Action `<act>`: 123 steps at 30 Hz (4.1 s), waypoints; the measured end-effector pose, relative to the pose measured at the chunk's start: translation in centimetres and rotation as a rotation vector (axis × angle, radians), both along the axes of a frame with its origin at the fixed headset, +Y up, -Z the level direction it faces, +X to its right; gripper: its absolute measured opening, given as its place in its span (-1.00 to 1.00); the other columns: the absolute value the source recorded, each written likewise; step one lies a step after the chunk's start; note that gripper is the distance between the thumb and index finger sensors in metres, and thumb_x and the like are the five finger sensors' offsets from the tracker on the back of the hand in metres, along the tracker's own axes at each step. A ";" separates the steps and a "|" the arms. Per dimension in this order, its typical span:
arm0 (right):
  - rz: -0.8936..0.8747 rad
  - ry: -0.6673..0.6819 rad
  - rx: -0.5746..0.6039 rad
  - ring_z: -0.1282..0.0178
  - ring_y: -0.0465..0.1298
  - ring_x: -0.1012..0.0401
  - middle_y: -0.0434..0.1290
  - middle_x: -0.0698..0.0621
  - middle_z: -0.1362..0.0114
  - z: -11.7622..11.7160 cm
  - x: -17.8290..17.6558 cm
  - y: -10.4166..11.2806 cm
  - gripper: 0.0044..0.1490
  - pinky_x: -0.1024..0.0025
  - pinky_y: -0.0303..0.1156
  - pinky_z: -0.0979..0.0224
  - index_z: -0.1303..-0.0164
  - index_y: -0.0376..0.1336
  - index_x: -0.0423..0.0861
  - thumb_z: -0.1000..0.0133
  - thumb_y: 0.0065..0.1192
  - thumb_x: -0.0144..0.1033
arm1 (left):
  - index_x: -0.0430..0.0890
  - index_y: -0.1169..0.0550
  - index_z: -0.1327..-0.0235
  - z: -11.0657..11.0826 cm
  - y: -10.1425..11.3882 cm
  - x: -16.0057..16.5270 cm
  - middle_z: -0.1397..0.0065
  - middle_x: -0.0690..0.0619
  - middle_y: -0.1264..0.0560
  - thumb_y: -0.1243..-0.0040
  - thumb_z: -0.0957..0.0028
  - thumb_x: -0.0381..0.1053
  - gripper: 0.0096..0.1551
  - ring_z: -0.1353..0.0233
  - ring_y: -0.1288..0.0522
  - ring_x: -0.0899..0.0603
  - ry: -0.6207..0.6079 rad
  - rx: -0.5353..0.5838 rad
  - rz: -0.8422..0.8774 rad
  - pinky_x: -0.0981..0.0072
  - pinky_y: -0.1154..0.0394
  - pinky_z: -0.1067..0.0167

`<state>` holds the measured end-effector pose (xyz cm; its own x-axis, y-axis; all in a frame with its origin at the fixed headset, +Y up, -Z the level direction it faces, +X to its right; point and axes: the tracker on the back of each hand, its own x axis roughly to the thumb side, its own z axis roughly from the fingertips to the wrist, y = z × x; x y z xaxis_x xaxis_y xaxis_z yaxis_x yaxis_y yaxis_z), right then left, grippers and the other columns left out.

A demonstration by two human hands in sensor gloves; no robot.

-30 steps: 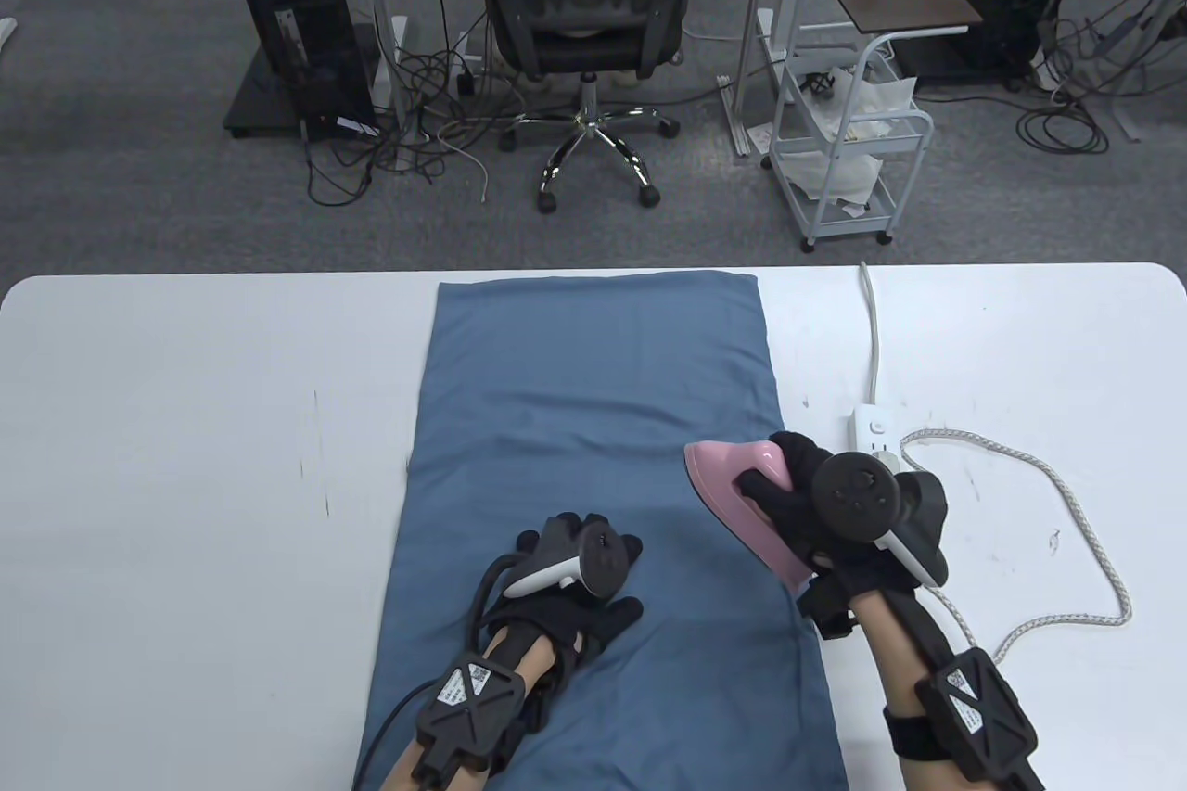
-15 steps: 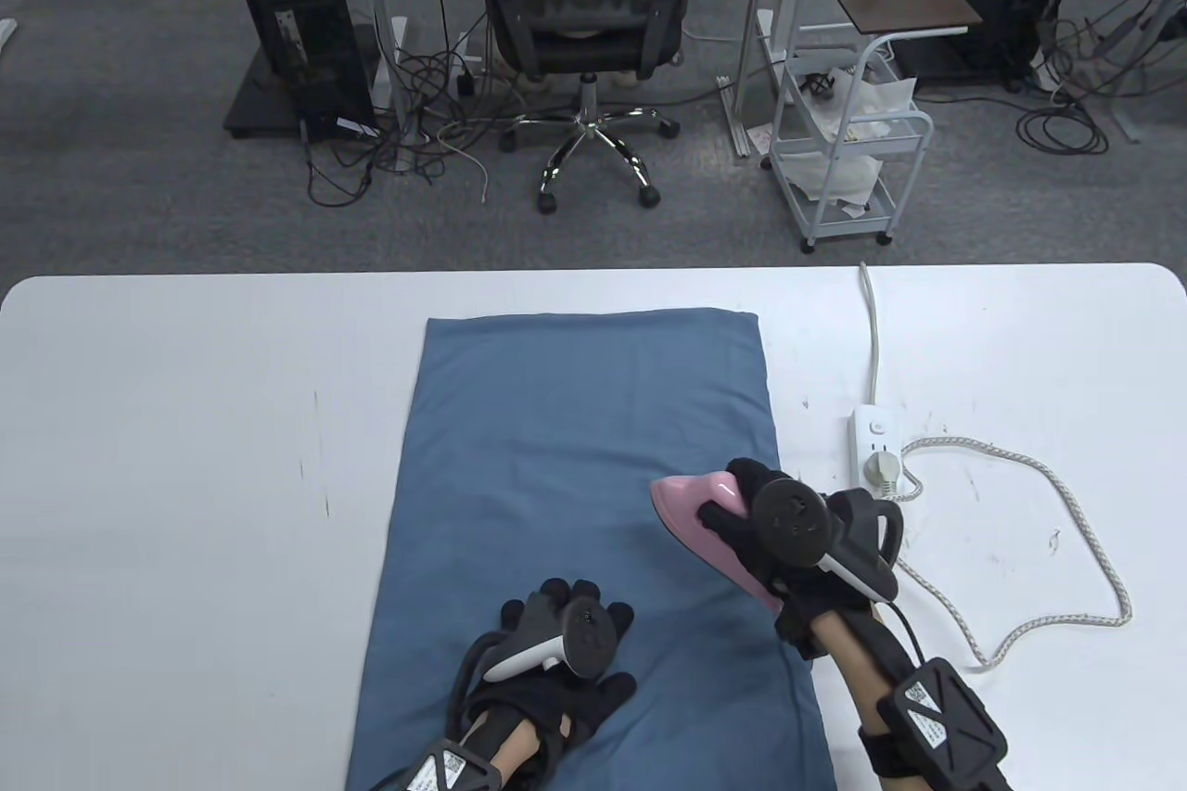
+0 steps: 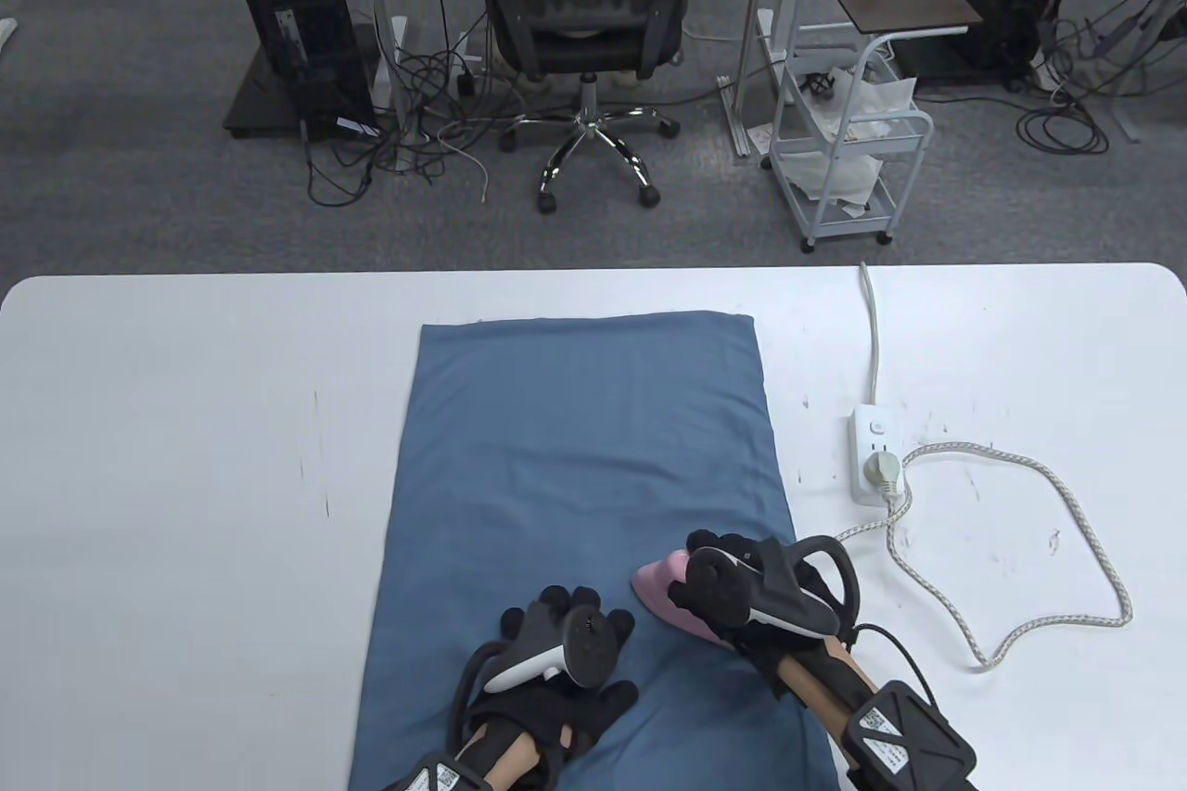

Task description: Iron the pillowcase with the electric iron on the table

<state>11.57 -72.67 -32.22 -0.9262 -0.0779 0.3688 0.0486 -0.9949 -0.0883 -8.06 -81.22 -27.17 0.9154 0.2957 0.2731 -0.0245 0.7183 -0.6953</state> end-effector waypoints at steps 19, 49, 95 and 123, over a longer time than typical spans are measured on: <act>-0.057 -0.345 -0.058 0.33 0.62 0.31 0.60 0.11 0.14 -10.8 0.8 0.4 -0.20 0.21 0.64 -0.05 -0.31 0.29 -0.08 -0.02 0.15 0.23 | 0.30 0.53 -0.37 0.0 0.0 0.0 -0.45 0.09 0.75 0.43 -0.08 0.43 -0.11 -0.44 0.80 -0.24 0.001 0.001 -0.003 -0.39 0.67 -0.23; -0.071 -0.322 -0.063 0.45 0.62 0.38 0.59 0.18 0.26 -13.3 -3.4 0.3 -0.31 0.30 0.69 0.02 -0.08 0.37 -0.07 0.00 0.17 0.24 | 0.30 0.54 -0.37 0.0 -0.1 0.0 -0.45 0.09 0.76 0.44 -0.08 0.43 -0.11 -0.44 0.81 -0.24 -0.002 -0.003 -0.004 -0.39 0.68 -0.23; -0.063 0.056 -0.015 0.43 0.61 0.35 0.60 0.16 0.24 -6.6 -8.9 0.1 -0.24 0.26 0.68 0.01 -0.19 0.36 -0.08 0.00 0.19 0.24 | 0.30 0.54 -0.36 0.0 -0.2 0.0 -0.45 0.09 0.76 0.44 -0.08 0.43 -0.11 -0.44 0.81 -0.24 -0.004 -0.002 -0.005 -0.39 0.68 -0.24; -0.072 0.206 -0.044 0.41 0.62 0.34 0.61 0.16 0.22 -6.8 -11.3 0.3 -0.23 0.25 0.67 -0.02 -0.23 0.35 -0.08 0.00 0.20 0.23 | 0.30 0.55 -0.36 0.0 -0.2 0.0 -0.46 0.08 0.76 0.44 -0.08 0.43 -0.10 -0.44 0.81 -0.24 -0.004 -0.002 -0.006 -0.39 0.68 -0.24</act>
<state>0.26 -72.36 -39.05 -0.8334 0.0058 0.5526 -0.0372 -0.9983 -0.0456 -8.03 -81.43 -27.13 0.9159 0.2906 0.2767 -0.0171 0.7172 -0.6966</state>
